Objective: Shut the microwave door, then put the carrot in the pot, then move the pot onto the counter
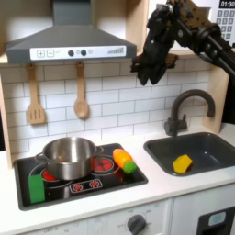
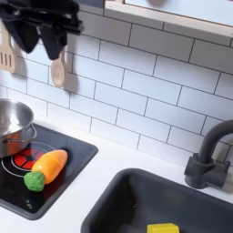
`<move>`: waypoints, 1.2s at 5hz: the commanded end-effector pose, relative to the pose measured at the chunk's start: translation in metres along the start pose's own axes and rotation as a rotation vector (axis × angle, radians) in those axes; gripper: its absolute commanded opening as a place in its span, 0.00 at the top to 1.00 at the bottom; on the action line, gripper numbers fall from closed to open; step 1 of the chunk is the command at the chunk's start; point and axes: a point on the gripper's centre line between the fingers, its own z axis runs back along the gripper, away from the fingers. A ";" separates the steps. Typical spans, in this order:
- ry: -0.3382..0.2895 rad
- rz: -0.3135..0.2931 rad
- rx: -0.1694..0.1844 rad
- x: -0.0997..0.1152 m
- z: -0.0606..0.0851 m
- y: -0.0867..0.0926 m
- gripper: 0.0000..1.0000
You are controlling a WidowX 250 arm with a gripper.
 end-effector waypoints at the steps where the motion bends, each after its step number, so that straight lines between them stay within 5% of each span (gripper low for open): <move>1: -0.028 -0.071 -0.101 0.014 -0.001 -0.028 0.00; 4: -0.116 -0.096 -0.177 0.032 0.010 -0.046 0.00; 6: -0.228 -0.116 -0.234 0.048 0.017 -0.058 0.00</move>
